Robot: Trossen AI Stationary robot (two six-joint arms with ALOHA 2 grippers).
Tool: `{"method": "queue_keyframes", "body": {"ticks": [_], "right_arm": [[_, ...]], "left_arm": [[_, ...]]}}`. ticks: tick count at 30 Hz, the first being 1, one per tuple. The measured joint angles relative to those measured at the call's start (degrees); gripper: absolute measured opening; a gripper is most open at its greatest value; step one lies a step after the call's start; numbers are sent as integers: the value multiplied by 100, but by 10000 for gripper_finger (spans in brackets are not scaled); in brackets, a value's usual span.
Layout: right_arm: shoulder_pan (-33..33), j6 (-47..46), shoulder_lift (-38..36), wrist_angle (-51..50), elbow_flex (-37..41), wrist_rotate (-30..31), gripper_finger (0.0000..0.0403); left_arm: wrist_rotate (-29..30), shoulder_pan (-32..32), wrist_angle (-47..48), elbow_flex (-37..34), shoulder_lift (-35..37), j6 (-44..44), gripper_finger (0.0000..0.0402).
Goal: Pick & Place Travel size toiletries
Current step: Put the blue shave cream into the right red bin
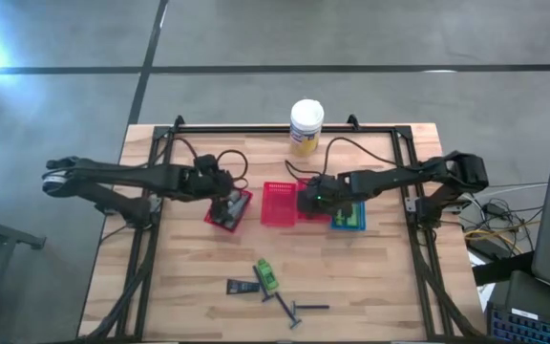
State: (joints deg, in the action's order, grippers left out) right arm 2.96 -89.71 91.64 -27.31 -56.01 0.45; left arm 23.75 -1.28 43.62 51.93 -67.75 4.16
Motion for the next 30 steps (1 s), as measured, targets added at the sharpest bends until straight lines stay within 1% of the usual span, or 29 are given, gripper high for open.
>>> {"method": "queue_keyframes", "body": {"ticks": [2, 4, 7, 10, 14, 15, 16, 18, 21, 23, 27, 30], "right_arm": [[4, 108, 111, -41, -215, 5, 214], [4, 289, 209, -303, -436, 6, 235], [-13, 657, 241, -966, -833, 89, 266], [-51, 1243, 165, -1779, -1266, 344, 292], [-164, 2682, 76, -2594, -1754, 393, 314], [-208, 2928, 63, -2790, -1833, 388, 317], [-252, 3151, 52, -2945, -1898, 385, 319], [-360, 3506, 25, -3170, -1954, 389, 322], [-571, 3749, -58, -3360, -1933, 413, 325], [-769, 3765, -107, -3518, -1895, 413, 323], [-1230, 3700, -118, -3555, -1889, 417, 312], [-1559, 3585, -125, -3549, -1899, 594, 306]], "left_arm": [[-288, 0, 3, -160, 203, 9, 353], [-530, 2, -25, -314, 413, 71, 353], [-902, 11, -99, -561, 723, 277, 353], [-1519, 44, -426, -847, 1041, 338, 353], [-2908, 170, -1543, -1369, 1337, 577, 353], [-3212, 230, -1948, -1507, 1365, 742, 353], [-3361, 331, -2297, -1623, 1365, 860, 353], [-3328, 653, -2659, -1777, 1264, 1114, 353], [-2658, 1380, -2707, -1833, 951, 1517, 353], [-2308, 1963, -2767, -1791, 665, 1567, 353], [-1643, 3056, -2969, -1472, -124, 1554, 353], [-937, 3577, -2973, -1051, -803, 1572, 353]]}}
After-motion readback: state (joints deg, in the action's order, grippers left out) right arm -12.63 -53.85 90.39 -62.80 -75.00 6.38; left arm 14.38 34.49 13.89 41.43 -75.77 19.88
